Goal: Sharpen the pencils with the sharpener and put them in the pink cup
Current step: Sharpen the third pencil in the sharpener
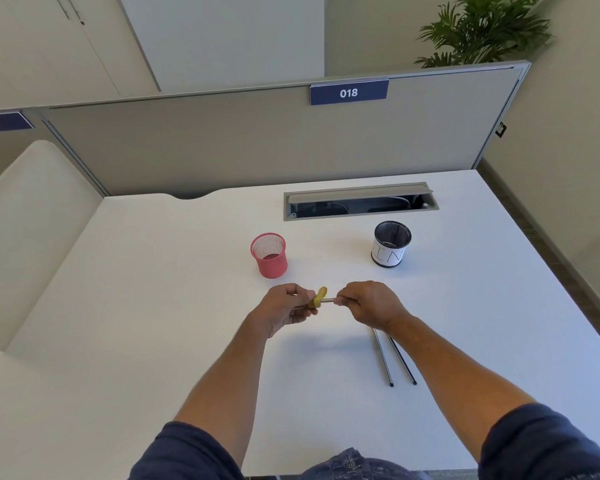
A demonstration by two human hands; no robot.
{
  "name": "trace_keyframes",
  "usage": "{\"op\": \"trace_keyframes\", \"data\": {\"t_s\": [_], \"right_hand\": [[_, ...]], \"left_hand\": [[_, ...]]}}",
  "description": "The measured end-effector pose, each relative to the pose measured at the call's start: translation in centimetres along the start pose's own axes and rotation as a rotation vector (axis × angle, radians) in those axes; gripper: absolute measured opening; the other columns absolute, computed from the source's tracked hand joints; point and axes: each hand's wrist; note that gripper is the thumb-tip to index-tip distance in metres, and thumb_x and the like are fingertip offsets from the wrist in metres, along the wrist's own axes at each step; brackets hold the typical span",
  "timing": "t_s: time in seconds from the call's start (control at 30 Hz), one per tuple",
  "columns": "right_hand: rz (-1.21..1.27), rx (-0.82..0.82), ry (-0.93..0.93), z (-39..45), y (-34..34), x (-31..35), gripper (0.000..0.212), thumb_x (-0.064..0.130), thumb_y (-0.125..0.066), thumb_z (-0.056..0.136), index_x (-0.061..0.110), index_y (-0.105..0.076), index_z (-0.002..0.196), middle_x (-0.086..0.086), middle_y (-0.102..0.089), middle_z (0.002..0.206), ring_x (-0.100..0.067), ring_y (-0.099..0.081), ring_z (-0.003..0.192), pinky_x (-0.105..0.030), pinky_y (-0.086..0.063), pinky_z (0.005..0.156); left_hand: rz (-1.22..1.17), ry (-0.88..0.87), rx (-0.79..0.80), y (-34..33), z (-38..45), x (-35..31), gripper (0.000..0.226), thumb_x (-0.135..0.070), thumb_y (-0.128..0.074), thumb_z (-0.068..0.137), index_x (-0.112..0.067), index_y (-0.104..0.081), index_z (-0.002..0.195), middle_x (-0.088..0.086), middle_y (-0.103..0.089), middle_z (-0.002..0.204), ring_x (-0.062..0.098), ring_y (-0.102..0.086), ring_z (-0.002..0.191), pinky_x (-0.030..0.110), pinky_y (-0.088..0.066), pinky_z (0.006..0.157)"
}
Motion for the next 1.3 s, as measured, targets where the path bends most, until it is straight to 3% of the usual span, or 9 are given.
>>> {"op": "trace_keyframes", "data": {"t_s": [0.13, 0.23, 0.43, 0.6, 0.73, 0.93, 1.03, 1.17, 1.3], "right_hand": [[0.302, 0.241, -0.230, 0.7, 0.2, -0.3, 0.023, 0.037, -0.064, 0.095, 0.025, -0.078, 0.082, 0.005, -0.066, 0.067, -0.005, -0.049, 0.057, -0.028, -0.041, 0.059], [0.422, 0.370, -0.264, 0.9, 0.8, -0.6, 0.025, 0.035, -0.066, 0.094, 0.023, -0.079, 0.077, 0.002, -0.060, 0.065, -0.006, -0.047, 0.059, -0.026, -0.039, 0.062], [0.405, 0.450, -0.265, 1.2, 1.4, -0.4, 0.034, 0.038, -0.060, 0.098, 0.022, -0.075, 0.072, 0.005, -0.056, 0.058, -0.001, -0.044, 0.049, -0.025, -0.037, 0.058], [0.436, 0.467, -0.275, 1.0, 1.5, -0.2, 0.037, 0.042, -0.053, 0.102, 0.025, -0.076, 0.079, 0.004, -0.056, 0.062, -0.003, -0.045, 0.052, -0.025, -0.038, 0.061], [0.511, 0.390, -0.261, 0.8, 1.5, -0.3, 0.021, 0.045, -0.063, 0.095, 0.025, -0.070, 0.091, 0.006, -0.063, 0.058, -0.004, -0.050, 0.054, -0.024, -0.041, 0.062], [0.435, 0.245, -0.169, 1.2, 1.8, -0.3, 0.003, 0.035, -0.068, 0.091, 0.032, -0.069, 0.090, 0.011, -0.072, 0.077, 0.001, -0.054, 0.063, -0.023, -0.043, 0.064], [0.372, 0.177, -0.121, 1.1, 1.8, -0.2, 0.012, 0.030, -0.078, 0.084, 0.035, -0.071, 0.094, 0.016, -0.069, 0.084, 0.000, -0.055, 0.067, -0.020, -0.045, 0.065], [0.061, -0.167, 0.061, 0.6, 1.2, 0.2, 0.011, 0.025, -0.076, 0.087, 0.027, -0.076, 0.098, 0.011, -0.072, 0.089, -0.015, -0.065, 0.077, -0.035, -0.053, 0.064], [-0.124, -0.375, 0.333, 0.5, 0.7, 0.4, 0.006, 0.018, -0.077, 0.088, 0.017, -0.078, 0.095, 0.002, -0.070, 0.084, -0.025, -0.060, 0.064, -0.032, -0.044, 0.048]], "left_hand": [[0.118, -0.012, 0.023, 0.4, 0.1, 0.3, 0.015, -0.015, -0.085, 0.081, -0.009, -0.075, 0.091, 0.018, -0.078, 0.097, 0.023, -0.071, 0.082, 0.031, -0.058, 0.081], [0.151, 0.000, 0.020, 0.3, 0.1, 0.4, 0.021, -0.014, -0.088, 0.077, -0.009, -0.076, 0.094, 0.014, -0.079, 0.094, 0.021, -0.070, 0.080, 0.034, -0.056, 0.086], [0.144, -0.034, -0.002, 0.1, 0.1, 0.5, 0.025, 0.010, -0.086, 0.070, -0.003, -0.075, 0.088, 0.016, -0.079, 0.094, 0.026, -0.076, 0.088, 0.030, -0.060, 0.082], [0.169, -0.034, -0.004, -0.1, 0.2, 0.1, 0.026, 0.003, -0.088, 0.070, -0.006, -0.076, 0.091, 0.012, -0.079, 0.093, 0.022, -0.075, 0.088, 0.030, -0.058, 0.083], [0.171, -0.004, -0.023, 0.0, 0.1, 0.1, 0.025, -0.013, -0.090, 0.072, -0.014, -0.077, 0.093, 0.007, -0.078, 0.091, 0.015, -0.072, 0.082, 0.032, -0.051, 0.082], [0.068, -0.025, -0.051, 0.1, -0.2, 0.0, 0.015, -0.025, -0.082, 0.084, -0.013, -0.075, 0.091, 0.017, -0.079, 0.099, 0.018, -0.070, 0.075, 0.032, -0.051, 0.078], [0.038, -0.044, -0.103, 0.1, -0.2, 0.0, 0.024, -0.031, -0.082, 0.084, -0.010, -0.073, 0.092, 0.020, -0.078, 0.096, 0.018, -0.065, 0.068, 0.029, -0.050, 0.072], [-0.050, -0.025, -0.142, -0.1, -0.2, -0.2, 0.027, -0.035, -0.078, 0.088, -0.009, -0.072, 0.089, 0.021, -0.077, 0.087, 0.017, -0.059, 0.058, 0.026, -0.047, 0.062], [-0.163, 0.035, -0.168, -0.4, -0.1, -0.1, 0.031, -0.034, -0.075, 0.090, -0.004, -0.068, 0.097, 0.014, -0.071, 0.073, 0.017, -0.057, 0.052, 0.025, -0.046, 0.055]]}}
Point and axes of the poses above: each hand's wrist, its own z-axis towards the middle knuckle, its own y-axis out of the back of the hand, x = y × z
